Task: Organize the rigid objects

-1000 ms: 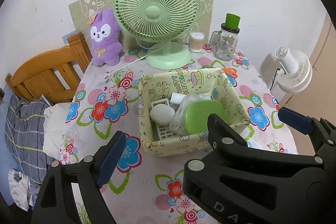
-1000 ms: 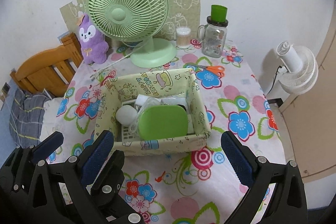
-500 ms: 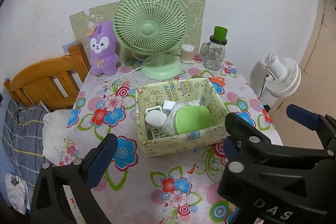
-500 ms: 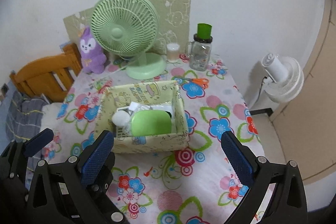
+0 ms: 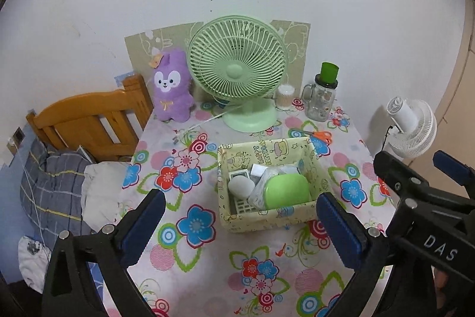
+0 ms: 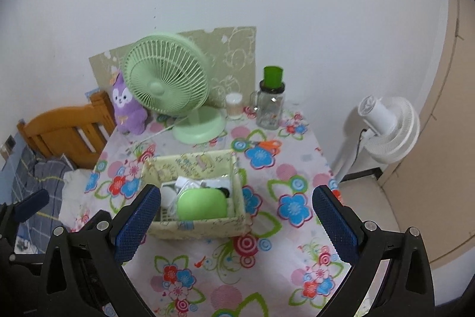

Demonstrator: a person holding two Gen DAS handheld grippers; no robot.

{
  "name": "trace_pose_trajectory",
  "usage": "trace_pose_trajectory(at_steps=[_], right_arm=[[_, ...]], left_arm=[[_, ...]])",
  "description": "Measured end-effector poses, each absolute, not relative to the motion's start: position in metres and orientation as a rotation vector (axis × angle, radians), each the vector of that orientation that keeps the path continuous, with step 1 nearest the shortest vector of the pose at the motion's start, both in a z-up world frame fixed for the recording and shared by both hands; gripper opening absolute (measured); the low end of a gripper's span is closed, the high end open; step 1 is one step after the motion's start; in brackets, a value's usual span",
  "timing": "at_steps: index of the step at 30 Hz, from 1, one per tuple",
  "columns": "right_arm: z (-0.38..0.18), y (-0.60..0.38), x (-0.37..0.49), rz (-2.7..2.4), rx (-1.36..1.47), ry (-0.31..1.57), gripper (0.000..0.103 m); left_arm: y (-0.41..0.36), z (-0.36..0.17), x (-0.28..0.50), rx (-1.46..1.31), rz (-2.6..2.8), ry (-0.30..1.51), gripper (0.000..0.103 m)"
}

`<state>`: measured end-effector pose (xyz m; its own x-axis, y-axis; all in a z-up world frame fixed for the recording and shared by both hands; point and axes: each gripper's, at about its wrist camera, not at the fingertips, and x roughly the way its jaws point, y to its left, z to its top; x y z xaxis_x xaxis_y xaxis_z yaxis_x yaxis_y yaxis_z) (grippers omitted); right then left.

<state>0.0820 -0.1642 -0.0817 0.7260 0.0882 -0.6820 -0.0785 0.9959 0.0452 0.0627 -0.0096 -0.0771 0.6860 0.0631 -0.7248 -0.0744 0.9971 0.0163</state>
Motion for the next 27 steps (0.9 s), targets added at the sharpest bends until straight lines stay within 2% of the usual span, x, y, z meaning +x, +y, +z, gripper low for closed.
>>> trace_pose_trajectory(at_steps=[27], right_arm=[[-0.024, -0.188, 0.034, 0.03, 0.025, 0.689, 0.103]], left_arm=[[-0.006, -0.024, 0.023, -0.054, 0.093, 0.742, 0.103]])
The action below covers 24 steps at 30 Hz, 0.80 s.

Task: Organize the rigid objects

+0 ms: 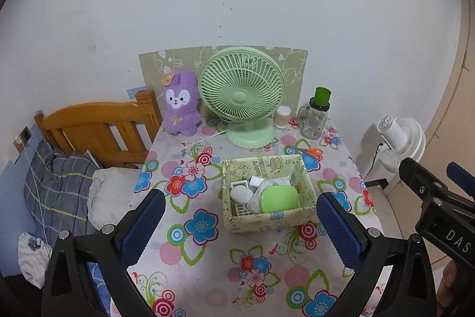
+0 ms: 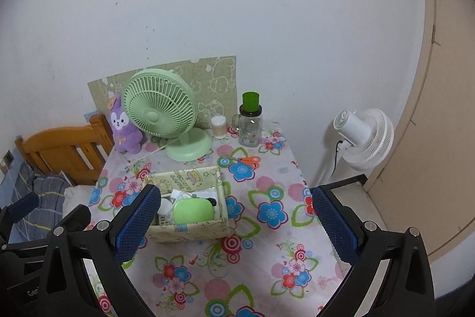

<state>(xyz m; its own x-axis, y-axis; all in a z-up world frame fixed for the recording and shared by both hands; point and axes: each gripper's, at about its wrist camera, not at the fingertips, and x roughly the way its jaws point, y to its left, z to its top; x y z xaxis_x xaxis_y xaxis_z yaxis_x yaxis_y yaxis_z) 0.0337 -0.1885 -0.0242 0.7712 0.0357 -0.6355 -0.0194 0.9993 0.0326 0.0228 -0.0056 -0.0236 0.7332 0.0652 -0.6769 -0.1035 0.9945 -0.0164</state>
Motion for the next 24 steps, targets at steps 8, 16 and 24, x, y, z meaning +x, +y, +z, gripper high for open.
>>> trace_pose_trajectory(at_steps=[8, 16, 24], right_arm=[[-0.014, -0.19, 0.027, 0.042, 0.005, 0.655, 0.103], [-0.01, -0.192, 0.026, 0.059, 0.03, 0.642, 0.103], [-0.01, -0.189, 0.029, 0.068, 0.036, 0.634, 0.103]], left_arm=[[-0.003, -0.008, 0.018, -0.059, 0.12, 0.7, 0.103], [-0.006, 0.002, 0.015, -0.045, 0.127, 0.676, 0.103], [-0.008, 0.005, 0.013, -0.029, 0.131, 0.67, 0.103]])
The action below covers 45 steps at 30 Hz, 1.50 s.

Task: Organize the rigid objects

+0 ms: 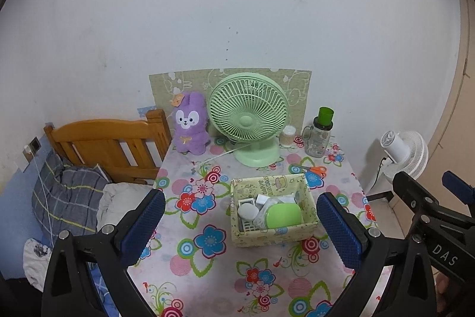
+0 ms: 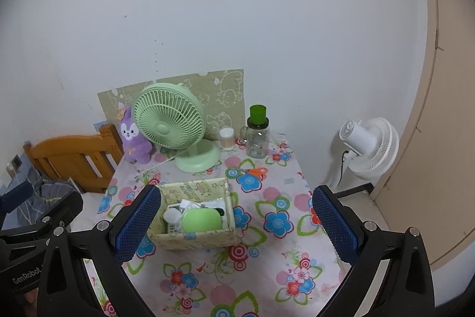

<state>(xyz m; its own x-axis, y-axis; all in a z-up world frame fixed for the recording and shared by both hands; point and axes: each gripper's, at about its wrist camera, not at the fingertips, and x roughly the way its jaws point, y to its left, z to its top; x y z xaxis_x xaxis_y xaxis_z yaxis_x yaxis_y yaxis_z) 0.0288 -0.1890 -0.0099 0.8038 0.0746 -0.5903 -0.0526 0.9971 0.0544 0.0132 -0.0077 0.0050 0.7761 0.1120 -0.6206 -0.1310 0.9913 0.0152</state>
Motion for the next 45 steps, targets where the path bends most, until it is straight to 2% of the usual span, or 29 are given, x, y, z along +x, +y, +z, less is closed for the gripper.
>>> trace_pose_trajectory(at_steps=[45], right_arm=[[-0.015, -0.181, 0.041, 0.081, 0.014, 0.646, 0.103]], left_arm=[[-0.002, -0.001, 0.022, -0.027, 0.167, 0.695, 0.103]])
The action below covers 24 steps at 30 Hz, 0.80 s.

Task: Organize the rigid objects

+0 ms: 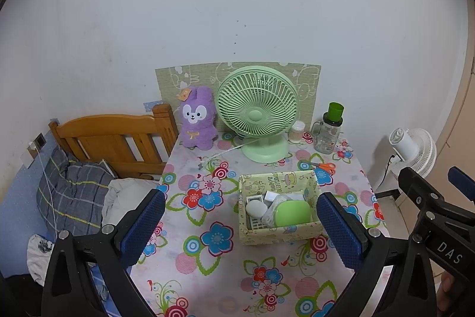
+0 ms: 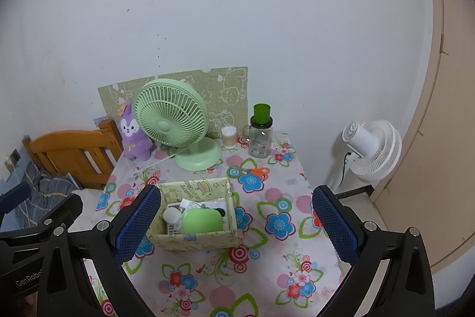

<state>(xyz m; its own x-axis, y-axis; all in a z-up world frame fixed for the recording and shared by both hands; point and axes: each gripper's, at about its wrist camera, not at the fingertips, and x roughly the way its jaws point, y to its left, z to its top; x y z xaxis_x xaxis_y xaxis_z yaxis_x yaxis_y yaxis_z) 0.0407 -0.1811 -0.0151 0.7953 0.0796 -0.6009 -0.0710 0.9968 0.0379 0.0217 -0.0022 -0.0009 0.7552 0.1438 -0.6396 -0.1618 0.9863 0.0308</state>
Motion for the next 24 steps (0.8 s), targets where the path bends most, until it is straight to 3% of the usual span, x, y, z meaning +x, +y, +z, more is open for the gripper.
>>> trace_pose_trajectory(at_steps=[24], right_arm=[[-0.0117, -0.1837, 0.0381, 0.081, 0.017, 0.643, 0.103]], left_arm=[[-0.0022, -0.0026, 0.0194, -0.034, 0.165, 0.692, 0.103]])
